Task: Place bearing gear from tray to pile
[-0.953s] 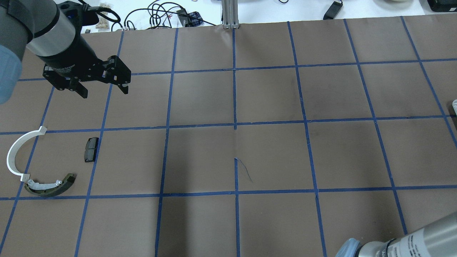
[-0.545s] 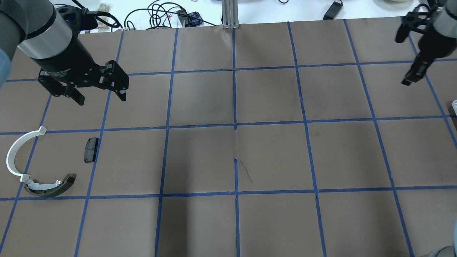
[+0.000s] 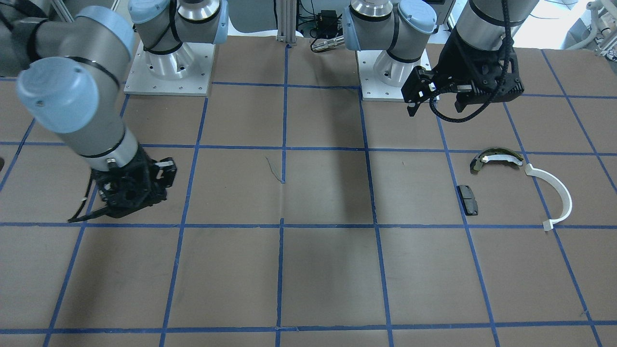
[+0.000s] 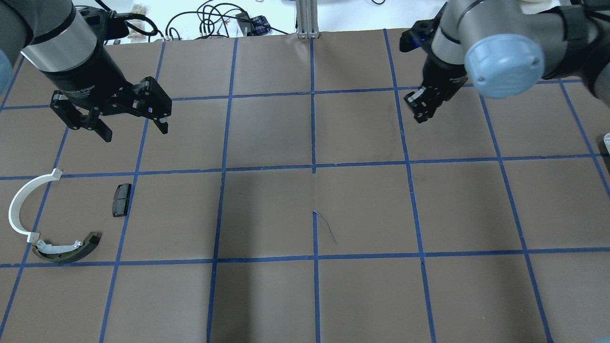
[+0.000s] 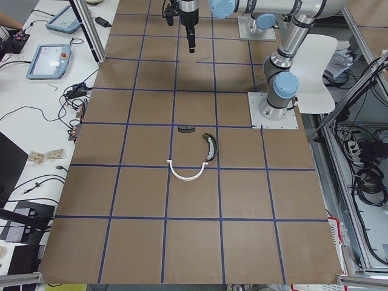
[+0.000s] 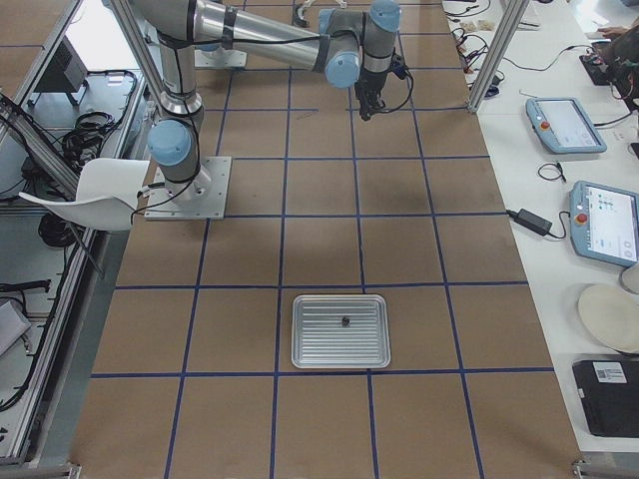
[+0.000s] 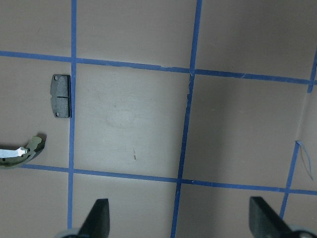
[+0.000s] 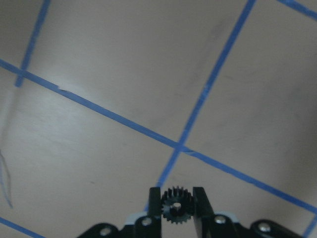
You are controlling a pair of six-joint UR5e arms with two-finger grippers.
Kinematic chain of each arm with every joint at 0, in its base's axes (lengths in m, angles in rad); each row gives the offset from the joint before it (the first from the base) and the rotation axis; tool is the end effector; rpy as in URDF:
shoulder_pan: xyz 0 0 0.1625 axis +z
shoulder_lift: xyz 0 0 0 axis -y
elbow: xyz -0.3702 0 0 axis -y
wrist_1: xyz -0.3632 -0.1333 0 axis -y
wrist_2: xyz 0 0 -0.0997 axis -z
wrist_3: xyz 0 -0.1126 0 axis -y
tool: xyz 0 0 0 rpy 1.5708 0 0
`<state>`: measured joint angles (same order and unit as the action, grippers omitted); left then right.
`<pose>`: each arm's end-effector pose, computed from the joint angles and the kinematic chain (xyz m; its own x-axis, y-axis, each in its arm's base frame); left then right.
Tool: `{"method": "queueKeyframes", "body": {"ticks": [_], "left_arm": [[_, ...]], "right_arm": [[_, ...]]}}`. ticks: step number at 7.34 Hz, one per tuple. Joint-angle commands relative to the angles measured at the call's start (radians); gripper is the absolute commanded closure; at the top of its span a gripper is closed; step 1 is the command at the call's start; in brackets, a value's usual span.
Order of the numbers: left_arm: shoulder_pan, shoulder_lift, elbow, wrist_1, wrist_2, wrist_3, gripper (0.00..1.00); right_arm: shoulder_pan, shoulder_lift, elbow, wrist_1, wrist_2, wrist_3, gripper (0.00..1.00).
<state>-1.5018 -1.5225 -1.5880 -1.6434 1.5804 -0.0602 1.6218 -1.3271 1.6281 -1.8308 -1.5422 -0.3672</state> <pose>-0.1016 -0.4482 0.4269 -0.9917 -0.1284 -0.0121 -0.1288 0.9908 0.0408 0.1634 -0.5235 0.2975 -0.9135 -0.4047 -0.0414 -0.4060 0.9135 0.0280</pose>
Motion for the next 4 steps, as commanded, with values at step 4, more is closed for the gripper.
{"method": "queueKeyframes", "body": {"ticks": [4], "left_arm": [[-0.011, -0.005, -0.142, 0.226, 0.012, 0.065, 0.00]], "right_arm": [[0.286, 0.077, 0.127, -0.221, 0.030, 0.445, 1.00]]}}
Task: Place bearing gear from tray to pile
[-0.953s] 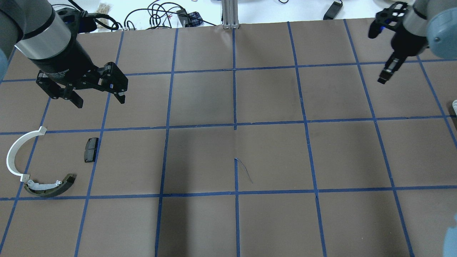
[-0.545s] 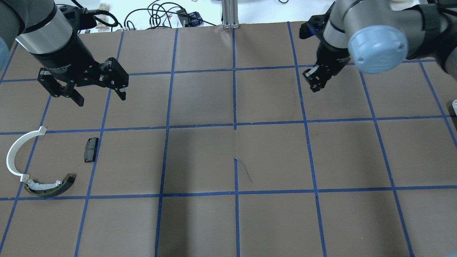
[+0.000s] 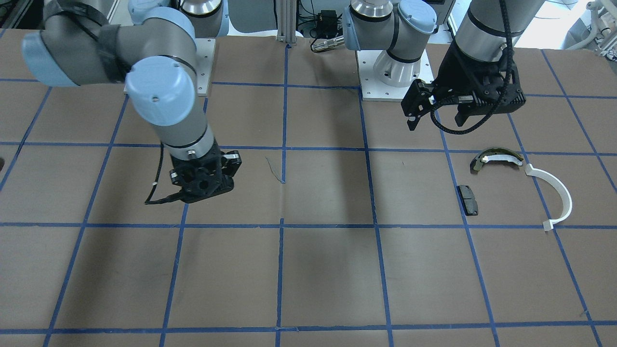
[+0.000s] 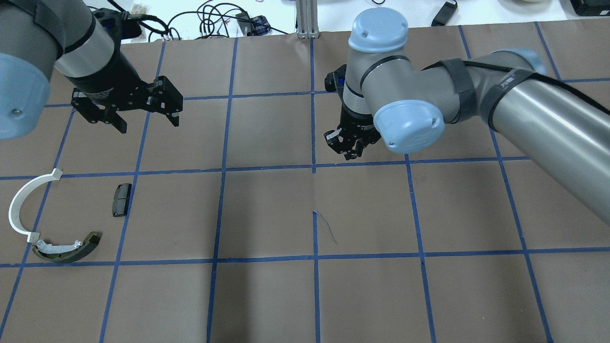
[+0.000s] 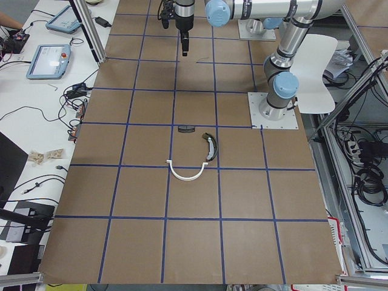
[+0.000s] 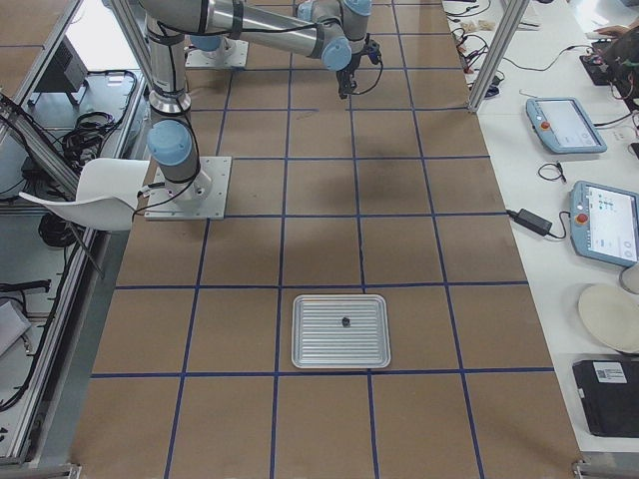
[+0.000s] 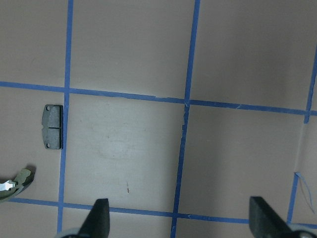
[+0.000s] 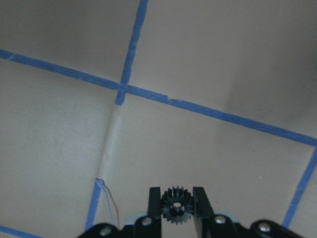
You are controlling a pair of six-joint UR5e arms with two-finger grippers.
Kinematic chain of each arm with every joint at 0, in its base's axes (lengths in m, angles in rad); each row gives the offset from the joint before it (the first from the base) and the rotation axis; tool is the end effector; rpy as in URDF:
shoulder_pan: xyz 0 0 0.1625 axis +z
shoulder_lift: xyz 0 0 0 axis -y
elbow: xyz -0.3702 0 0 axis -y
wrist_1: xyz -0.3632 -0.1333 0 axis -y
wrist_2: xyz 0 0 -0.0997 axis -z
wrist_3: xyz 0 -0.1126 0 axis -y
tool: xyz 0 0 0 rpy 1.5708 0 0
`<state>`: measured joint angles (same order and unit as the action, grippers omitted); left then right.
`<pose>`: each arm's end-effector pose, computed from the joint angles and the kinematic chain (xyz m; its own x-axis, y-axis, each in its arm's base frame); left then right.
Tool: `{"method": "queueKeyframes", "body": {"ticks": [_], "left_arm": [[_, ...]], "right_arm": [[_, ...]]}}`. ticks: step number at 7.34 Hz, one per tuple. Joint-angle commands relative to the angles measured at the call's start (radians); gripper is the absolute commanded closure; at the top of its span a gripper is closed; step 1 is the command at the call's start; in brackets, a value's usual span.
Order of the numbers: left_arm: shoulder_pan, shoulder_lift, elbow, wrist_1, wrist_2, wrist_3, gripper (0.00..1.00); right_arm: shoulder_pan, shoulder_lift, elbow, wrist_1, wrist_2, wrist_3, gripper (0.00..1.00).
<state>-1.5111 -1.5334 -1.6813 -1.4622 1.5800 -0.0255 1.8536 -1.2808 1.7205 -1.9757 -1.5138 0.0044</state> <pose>-0.1051 -0.4591 0.3969 -0.9963 -0.0854 -0.0083 -0.0851 0.9957 -0.0357 0.2821 -0.4702 0.2468 -0.9605 -0.2725 -0.0568 -0.2747 0.9609 0.0350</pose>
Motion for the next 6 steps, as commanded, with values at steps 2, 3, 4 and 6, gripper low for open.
{"method": "queueKeyframes", "body": {"ticks": [2, 3, 4, 6], "left_arm": [[0.006, 0.001, -0.144, 0.175, 0.041, 0.133, 0.00], [0.009, -0.002, -0.234, 0.274, 0.049, 0.134, 0.00], [0.009, -0.013, -0.347, 0.422, 0.057, 0.133, 0.00], [0.011, -0.028, -0.470, 0.471, 0.093, 0.121, 0.00]], "right_arm": [[0.122, 0.104, 0.047, -0.182, 0.001, 0.146, 1.00], [0.139, 0.122, 0.047, -0.193, 0.003, 0.164, 1.00], [0.150, 0.133, 0.047, -0.195, 0.003, 0.166, 1.00], [0.154, 0.141, 0.047, -0.204, 0.062, 0.167, 0.56]]}}
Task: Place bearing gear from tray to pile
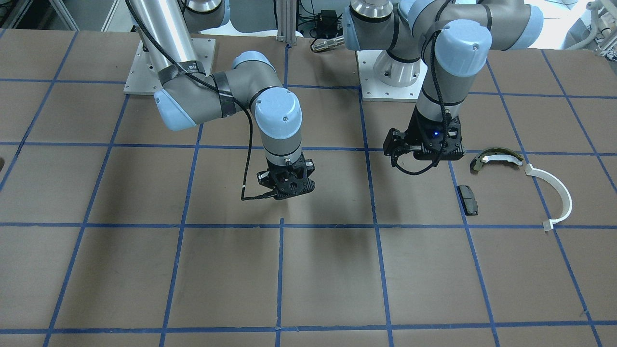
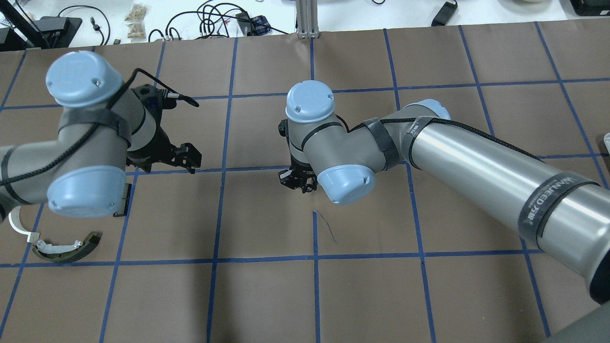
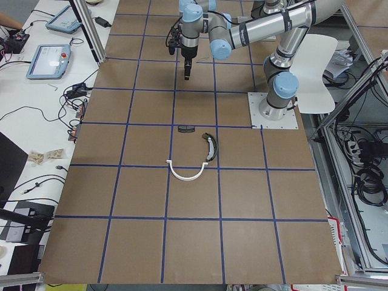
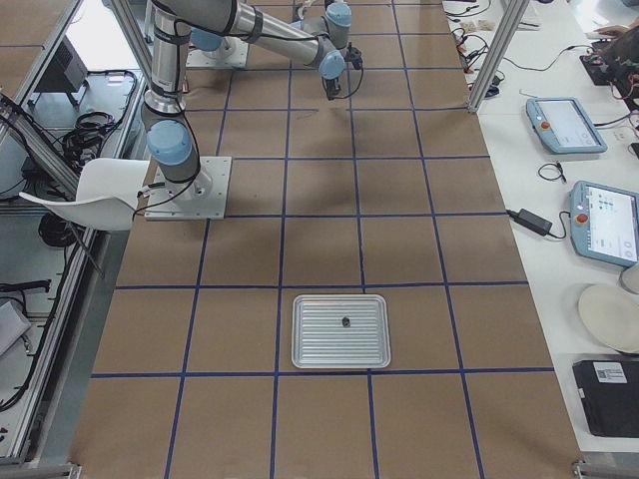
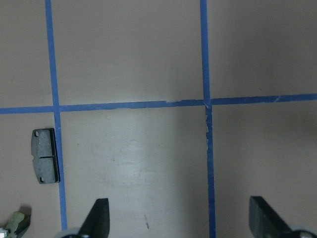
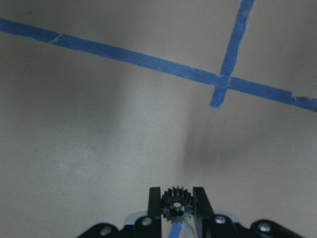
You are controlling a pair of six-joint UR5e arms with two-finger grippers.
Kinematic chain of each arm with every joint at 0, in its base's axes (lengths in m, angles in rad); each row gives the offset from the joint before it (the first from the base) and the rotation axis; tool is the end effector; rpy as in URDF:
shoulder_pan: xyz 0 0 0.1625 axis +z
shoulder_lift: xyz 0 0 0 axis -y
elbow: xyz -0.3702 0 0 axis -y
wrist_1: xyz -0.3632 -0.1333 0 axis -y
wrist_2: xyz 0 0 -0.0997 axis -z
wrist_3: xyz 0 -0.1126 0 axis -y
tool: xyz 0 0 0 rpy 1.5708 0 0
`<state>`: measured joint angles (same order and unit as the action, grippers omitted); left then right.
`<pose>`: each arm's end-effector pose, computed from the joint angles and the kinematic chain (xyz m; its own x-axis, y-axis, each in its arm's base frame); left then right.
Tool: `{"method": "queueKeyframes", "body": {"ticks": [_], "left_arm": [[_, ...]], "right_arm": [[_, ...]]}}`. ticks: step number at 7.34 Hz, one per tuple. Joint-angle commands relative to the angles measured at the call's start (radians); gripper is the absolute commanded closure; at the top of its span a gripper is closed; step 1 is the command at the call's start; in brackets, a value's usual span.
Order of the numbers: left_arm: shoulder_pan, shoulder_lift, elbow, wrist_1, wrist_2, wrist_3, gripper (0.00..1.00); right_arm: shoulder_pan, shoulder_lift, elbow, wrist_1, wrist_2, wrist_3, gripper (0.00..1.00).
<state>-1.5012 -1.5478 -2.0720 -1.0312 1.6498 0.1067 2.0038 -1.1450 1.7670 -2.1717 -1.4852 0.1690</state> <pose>-0.0949 -0.4280 0.2595 -0.9959 0.0323 -0.0849 0.0369 0.9979 -0.0526 0.3586 -0.4351 0.1738 -0.9628 -0.2579 -0.0807 -0.2613 0.9646 0.0352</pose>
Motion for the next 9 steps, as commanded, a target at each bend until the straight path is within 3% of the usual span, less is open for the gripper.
{"method": "queueKeyframes", "body": {"ticks": [1, 2, 3, 5, 6, 8, 9], "left_arm": [[0.001, -0.040, -0.089, 0.043, 0.019, -0.012, 0.00], [0.001, -0.060, -0.089, 0.103, 0.018, -0.012, 0.00], [0.001, -0.086, -0.102, 0.213, 0.015, 0.005, 0.00], [-0.040, -0.119, -0.121, 0.231, -0.036, -0.050, 0.00], [-0.068, -0.150, -0.120, 0.235, -0.106, -0.108, 0.00], [-0.129, -0.208, -0.093, 0.278, -0.124, -0.197, 0.00], [-0.207, -0.253, -0.039, 0.302, -0.116, -0.218, 0.00]], "right_arm": [[0.004, 0.007, 0.002, -0.049, 0.042, 0.009, 0.40], [0.004, 0.007, 0.000, -0.053, 0.040, 0.010, 0.10], [0.001, 0.002, -0.001, -0.053, 0.030, 0.006, 0.00], [-0.080, -0.047, -0.003, -0.034, -0.010, -0.011, 0.00], [-0.174, -0.085, -0.001, -0.005, -0.023, -0.057, 0.00], [-0.403, -0.197, -0.006, 0.132, -0.035, -0.260, 0.00], [-0.521, -0.237, -0.008, 0.191, -0.026, -0.276, 0.00]]}}
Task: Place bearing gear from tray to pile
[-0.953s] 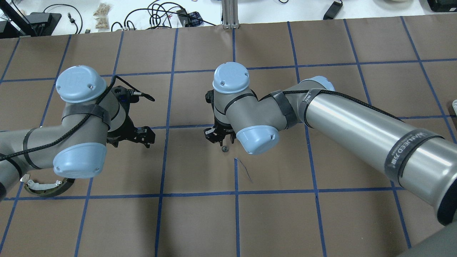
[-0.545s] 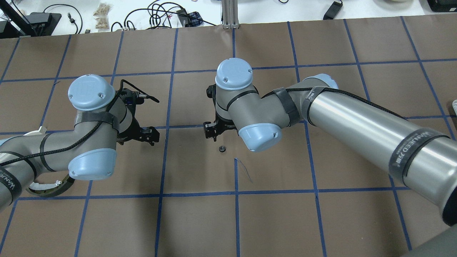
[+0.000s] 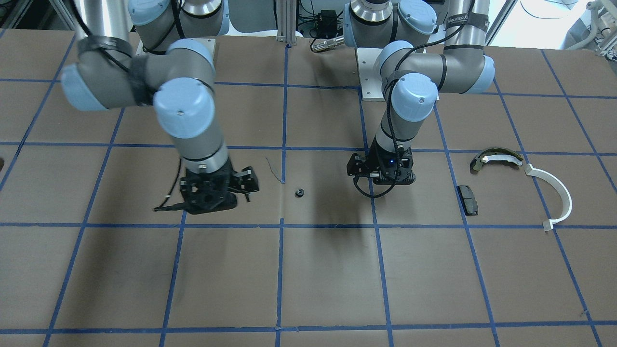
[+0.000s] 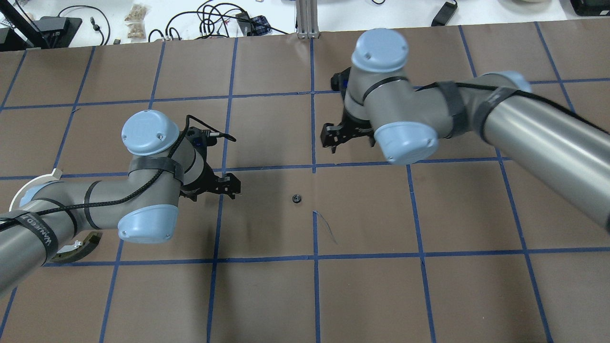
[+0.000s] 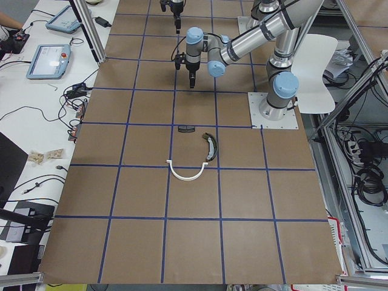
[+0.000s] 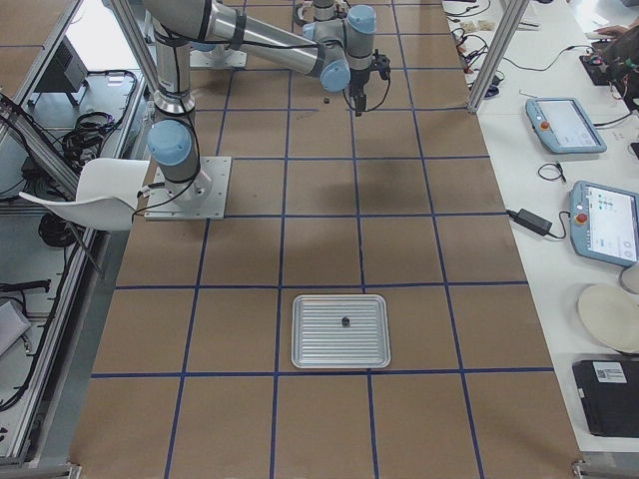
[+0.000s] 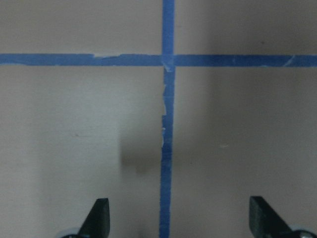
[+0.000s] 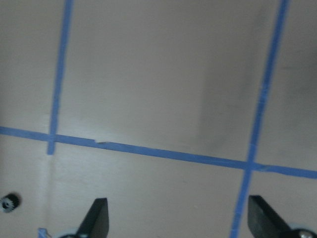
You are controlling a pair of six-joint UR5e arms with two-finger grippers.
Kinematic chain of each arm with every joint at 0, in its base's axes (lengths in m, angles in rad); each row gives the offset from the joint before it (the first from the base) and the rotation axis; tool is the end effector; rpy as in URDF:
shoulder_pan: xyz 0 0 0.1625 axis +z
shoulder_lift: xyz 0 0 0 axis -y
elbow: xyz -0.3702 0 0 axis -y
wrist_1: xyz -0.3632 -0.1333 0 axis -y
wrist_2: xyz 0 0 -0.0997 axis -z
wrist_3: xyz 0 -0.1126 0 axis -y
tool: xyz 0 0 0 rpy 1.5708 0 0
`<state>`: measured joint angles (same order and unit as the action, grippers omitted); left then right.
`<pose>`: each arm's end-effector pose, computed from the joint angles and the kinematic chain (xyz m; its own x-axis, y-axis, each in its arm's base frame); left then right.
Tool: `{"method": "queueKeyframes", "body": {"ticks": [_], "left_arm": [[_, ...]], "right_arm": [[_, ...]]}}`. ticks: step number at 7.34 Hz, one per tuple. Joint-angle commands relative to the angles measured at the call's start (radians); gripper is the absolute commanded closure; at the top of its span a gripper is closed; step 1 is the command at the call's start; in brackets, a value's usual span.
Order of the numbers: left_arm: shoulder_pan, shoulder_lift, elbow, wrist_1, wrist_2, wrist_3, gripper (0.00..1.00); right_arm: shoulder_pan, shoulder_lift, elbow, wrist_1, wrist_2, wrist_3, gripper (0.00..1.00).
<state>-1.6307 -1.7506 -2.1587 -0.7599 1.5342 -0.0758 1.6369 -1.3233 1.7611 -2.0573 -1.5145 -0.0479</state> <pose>-0.1630 -0.4230 0.1664 -0.9991 -0.0143 0.0397 -0.0159 0.9991 -0.0403 0.1740 -0.5143 0.2600 -0.9918 -0.1163 -0.0538 -0.1136 0.9922 -0.0513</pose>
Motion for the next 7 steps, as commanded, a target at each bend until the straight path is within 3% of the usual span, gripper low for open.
{"method": "queueKeyframes", "body": {"ticks": [1, 3, 4, 5, 7], "left_arm": [[-0.143, -0.113, 0.115, 0.030, 0.004, -0.153, 0.00], [-0.259, -0.211, 0.231, 0.030, 0.006, -0.285, 0.00], [-0.297, -0.252, 0.249, 0.031, 0.012, -0.320, 0.00], [-0.307, -0.269, 0.246, 0.031, 0.085, -0.325, 0.00], [-0.308, -0.286, 0.238, 0.028, 0.093, -0.320, 0.00]], "right_arm": [[-0.222, -0.098, -0.008, 0.127, 0.008, -0.063, 0.00], [-0.375, -0.134, 0.000, 0.153, -0.006, -0.064, 0.00], [-0.490, -0.128, 0.003, 0.155, -0.004, -0.066, 0.00], [-0.585, -0.129, 0.003, 0.157, -0.006, -0.110, 0.00], [-0.749, -0.100, 0.000, 0.143, -0.009, -0.260, 0.00]]}}
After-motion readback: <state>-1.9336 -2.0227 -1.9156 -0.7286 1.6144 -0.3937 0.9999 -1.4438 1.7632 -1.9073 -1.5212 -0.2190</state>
